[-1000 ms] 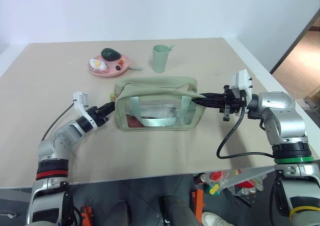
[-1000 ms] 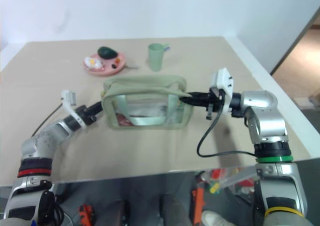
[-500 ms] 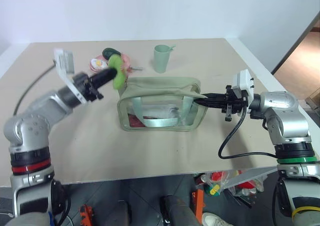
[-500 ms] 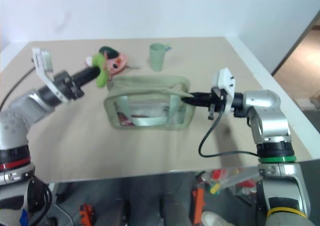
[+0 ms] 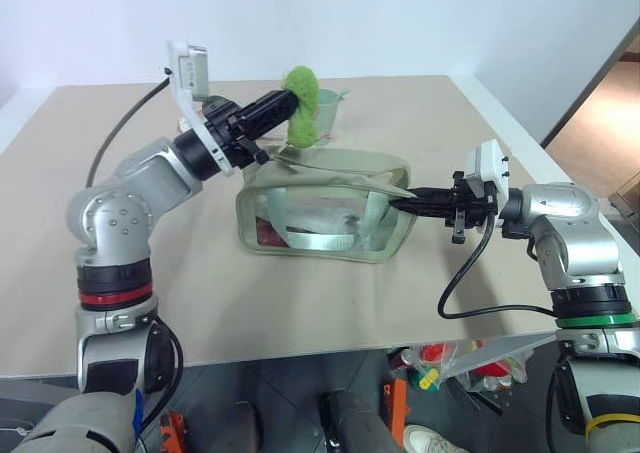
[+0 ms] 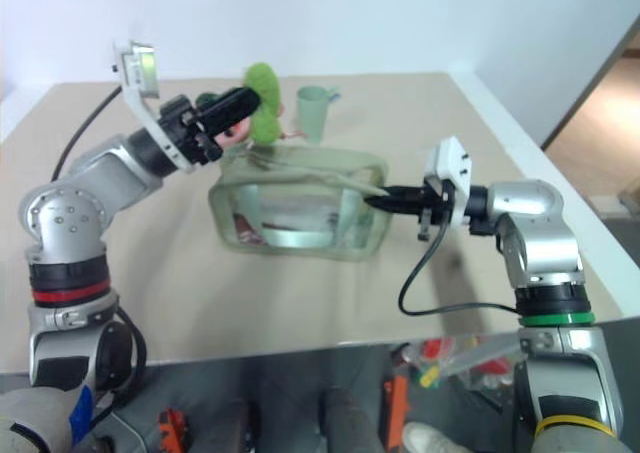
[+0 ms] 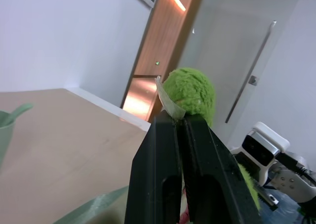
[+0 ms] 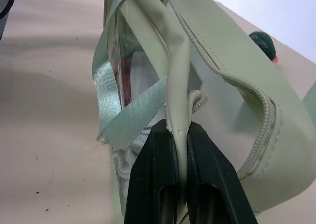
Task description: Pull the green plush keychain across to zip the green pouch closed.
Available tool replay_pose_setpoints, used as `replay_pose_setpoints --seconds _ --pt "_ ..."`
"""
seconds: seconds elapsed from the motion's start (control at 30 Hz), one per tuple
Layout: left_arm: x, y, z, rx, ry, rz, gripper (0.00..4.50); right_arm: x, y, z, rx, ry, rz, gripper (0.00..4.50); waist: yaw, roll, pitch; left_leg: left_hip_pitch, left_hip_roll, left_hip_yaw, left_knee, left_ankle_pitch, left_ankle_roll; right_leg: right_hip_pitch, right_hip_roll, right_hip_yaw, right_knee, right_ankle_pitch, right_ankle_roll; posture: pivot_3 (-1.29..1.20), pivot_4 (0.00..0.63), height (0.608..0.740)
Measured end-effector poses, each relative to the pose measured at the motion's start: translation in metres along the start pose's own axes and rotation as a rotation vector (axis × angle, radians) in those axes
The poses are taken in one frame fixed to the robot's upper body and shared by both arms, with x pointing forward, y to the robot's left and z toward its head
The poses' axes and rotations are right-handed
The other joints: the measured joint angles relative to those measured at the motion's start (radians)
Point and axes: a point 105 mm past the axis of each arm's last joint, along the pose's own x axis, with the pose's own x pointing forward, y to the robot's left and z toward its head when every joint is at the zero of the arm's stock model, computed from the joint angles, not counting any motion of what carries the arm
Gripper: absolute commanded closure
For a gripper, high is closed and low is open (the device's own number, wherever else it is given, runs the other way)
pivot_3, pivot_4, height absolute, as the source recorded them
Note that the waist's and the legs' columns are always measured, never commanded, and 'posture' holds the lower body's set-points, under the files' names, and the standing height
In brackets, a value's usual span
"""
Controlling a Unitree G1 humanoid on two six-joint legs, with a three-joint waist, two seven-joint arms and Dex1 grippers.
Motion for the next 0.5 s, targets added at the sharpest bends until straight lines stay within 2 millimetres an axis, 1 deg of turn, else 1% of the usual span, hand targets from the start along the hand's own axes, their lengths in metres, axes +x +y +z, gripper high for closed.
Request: replay_pose_setpoints --seconds 0.1,0.13,0.2,0.27,0.3,0.4,0.5 --pt "0.006 -0.004 -0.001 0.026 0.016 -0.014 4.47 0.000 0.000 0.000 -0.001 0.002 -0.002 4.50 0.000 0.000 0.000 0.000 0.000 0.000 0.000 0.000 0.000 0.000 0.000 0.001 0.000 0.000 0.000 0.00 0.150 0.739" --pt "0.006 -0.003 -0.005 0.052 0.047 -0.010 4.47 0.000 0.000 0.000 -0.001 0.003 -0.002 4.50 0.000 0.000 0.000 0.000 0.000 0.000 0.000 0.000 0.000 0.000 0.000 0.001 0.000 0.000 0.000 0.00 0.150 0.739" --pt "0.003 0.002 -0.020 0.101 0.133 0.011 4.47 0.000 0.000 0.000 -0.002 0.003 -0.002 4.50 -0.001 0.000 0.000 0.001 0.000 0.000 0.000 0.000 0.000 0.000 0.000 0.001 0.000 0.000 0.000 0.00 0.150 0.739" --pt "-0.002 0.008 -0.036 0.102 0.191 0.032 4.47 0.000 0.000 0.000 -0.003 0.004 -0.003 4.50 -0.001 0.000 0.000 0.001 0.000 0.000 0.000 0.000 0.000 0.000 0.000 0.000 0.000 0.000 0.000 0.00 0.150 0.739" --pt "-0.003 0.009 -0.040 0.101 0.207 0.035 4.47 0.000 0.000 0.000 -0.006 0.004 -0.003 4.50 0.000 0.000 0.000 0.000 0.000 0.000 0.000 0.000 0.000 0.000 0.000 0.000 0.000 0.000 0.000 0.00 0.150 0.739" --pt "-0.006 0.012 -0.042 0.152 0.249 0.044 4.47 0.000 0.000 0.000 -0.011 0.002 -0.002 4.50 -0.002 0.000 0.000 0.001 0.000 0.001 0.000 0.000 0.000 0.000 0.000 0.001 0.000 0.000 0.000 0.00 0.150 0.739" --pt "-0.013 0.017 -0.046 0.201 0.298 0.055 3.50 0.000 0.000 0.000 -0.015 0.002 -0.001 4.50 -0.001 0.000 0.000 0.001 0.000 0.000 0.000 0.000 0.000 0.000 0.000 0.001 0.000 0.000 0.000 0.00 0.150 0.739"
